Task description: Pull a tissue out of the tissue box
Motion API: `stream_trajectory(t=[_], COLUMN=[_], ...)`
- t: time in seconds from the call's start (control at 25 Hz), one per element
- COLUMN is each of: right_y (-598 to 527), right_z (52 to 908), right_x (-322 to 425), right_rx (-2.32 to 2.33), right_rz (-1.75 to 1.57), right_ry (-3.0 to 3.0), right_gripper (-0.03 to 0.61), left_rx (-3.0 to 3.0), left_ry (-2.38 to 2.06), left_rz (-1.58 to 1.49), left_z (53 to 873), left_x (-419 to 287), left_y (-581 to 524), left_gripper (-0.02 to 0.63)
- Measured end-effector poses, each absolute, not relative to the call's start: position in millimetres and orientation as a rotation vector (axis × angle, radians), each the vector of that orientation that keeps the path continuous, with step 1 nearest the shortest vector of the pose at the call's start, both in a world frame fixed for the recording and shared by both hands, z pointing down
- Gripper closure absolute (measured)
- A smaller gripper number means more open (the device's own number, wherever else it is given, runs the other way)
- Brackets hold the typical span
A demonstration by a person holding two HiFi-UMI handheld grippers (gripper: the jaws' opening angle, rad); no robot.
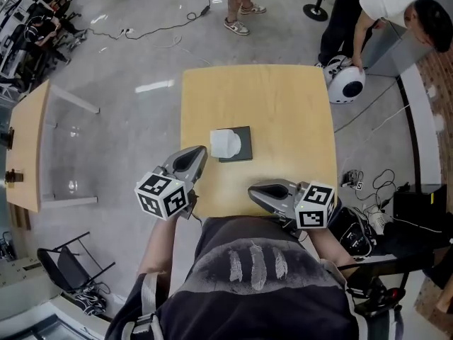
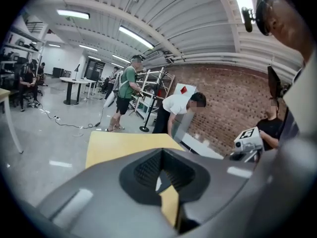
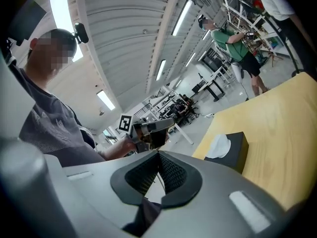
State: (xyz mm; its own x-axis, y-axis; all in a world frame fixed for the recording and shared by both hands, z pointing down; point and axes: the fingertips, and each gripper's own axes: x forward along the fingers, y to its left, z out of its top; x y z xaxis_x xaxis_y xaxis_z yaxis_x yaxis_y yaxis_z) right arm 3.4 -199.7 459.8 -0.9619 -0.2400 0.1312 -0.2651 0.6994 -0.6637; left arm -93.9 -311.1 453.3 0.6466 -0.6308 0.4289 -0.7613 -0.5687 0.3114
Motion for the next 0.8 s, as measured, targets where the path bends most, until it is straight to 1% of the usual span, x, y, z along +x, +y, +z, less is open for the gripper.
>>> stream_trajectory(t=[0.16,0.4,0.44,0.52,0.64,0.68,0.8], right_y=[-206.9,-209.3,-208.9,-207.2,-203.8,-202.6,-199.4], right_z=[464.0,473.2,474.4,476.9,478.8,478.9,480.2], right_x=[-10.8,-20.8,-22.4,-27.4,-37.4,-40.6,-47.0], right_rx=[0.491,0.563,0.566,0.564,0.56,0.562,0.574], right_rz=[1.11,1.107,1.104,1.091,1.071,1.066,1.062], right_ry=[-2.805,-2.736,-2.725,-2.704,-2.678,-2.67,-2.647], right_gripper=[0.58,0.58,0.58,0.58,0.58,0.58,0.58], left_rx=[2.355,2.24,2.226,2.205,2.179,2.169,2.134], left_ry=[-1.028,-0.979,-0.955,-0.888,-0.823,-0.809,-0.767], left_rz=[0.457,0.487,0.486,0.472,0.453,0.448,0.428], left_z=[489.4,540.5,548.0,560.3,575.7,580.5,594.7], left_x=[-117.6,-136.9,-135.9,-132.3,-132.2,-133.5,-136.2], left_y=[-331.0,-350.0,-351.3,-352.0,-354.0,-354.9,-358.5], left_gripper=[0.612,0.605,0.582,0.463,0.335,0.314,0.313])
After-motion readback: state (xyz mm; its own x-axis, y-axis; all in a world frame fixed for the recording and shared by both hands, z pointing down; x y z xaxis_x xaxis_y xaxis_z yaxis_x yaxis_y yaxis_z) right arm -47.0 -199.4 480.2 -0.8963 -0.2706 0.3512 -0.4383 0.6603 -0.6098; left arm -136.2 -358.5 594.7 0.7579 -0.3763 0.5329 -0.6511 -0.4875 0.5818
